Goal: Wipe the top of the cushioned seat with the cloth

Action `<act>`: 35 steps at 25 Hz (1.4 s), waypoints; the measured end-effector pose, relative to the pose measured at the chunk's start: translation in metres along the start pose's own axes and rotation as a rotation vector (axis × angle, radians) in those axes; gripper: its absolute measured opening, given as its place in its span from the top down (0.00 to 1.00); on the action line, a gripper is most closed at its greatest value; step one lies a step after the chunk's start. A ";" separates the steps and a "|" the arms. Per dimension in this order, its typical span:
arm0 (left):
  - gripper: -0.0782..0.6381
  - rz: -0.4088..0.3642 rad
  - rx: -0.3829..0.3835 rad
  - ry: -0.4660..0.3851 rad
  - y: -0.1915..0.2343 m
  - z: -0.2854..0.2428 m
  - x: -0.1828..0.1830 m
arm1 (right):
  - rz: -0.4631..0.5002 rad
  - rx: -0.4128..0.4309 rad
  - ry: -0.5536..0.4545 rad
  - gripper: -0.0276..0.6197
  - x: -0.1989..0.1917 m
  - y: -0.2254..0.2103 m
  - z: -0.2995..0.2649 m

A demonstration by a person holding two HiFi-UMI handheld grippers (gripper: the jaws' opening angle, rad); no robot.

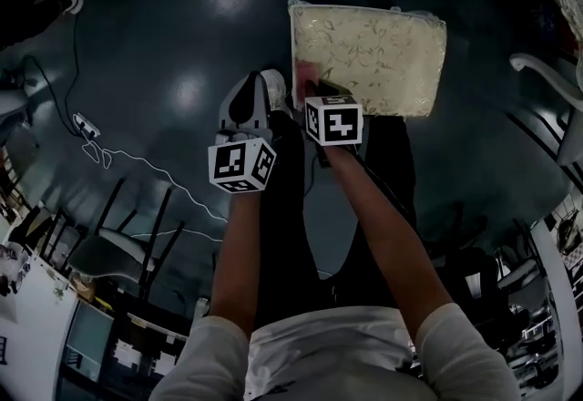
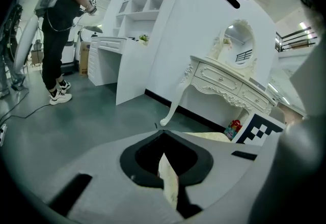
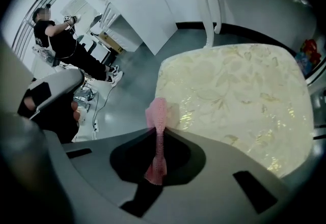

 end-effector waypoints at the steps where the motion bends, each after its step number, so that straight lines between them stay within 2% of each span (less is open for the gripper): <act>1: 0.88 -0.003 -0.006 0.001 -0.008 -0.004 0.000 | 0.008 -0.012 -0.006 0.92 -0.001 -0.007 0.005; 17: 0.88 -0.052 -0.117 0.033 -0.134 -0.059 -0.017 | -0.123 -0.193 -0.084 0.92 -0.029 -0.200 0.101; 27: 0.88 -0.071 -0.165 0.041 -0.195 -0.080 -0.027 | -0.170 -0.306 -0.096 0.92 -0.042 -0.286 0.132; 29: 0.88 -0.074 -0.168 0.046 -0.199 -0.082 -0.029 | -0.200 -0.297 -0.083 0.92 -0.046 -0.304 0.127; 35: 0.88 -0.085 -0.160 0.056 -0.196 -0.082 -0.032 | -0.229 -0.169 -0.095 0.92 -0.046 -0.315 0.102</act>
Point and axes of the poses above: the fingertips, and each gripper's own axes: z backward along the fingers, y to its left, x out of its top, the point moved 2 cm from there along z, backward along the fingers, and after that the axes turned 9 degrees about y, right-handed, at the moved point
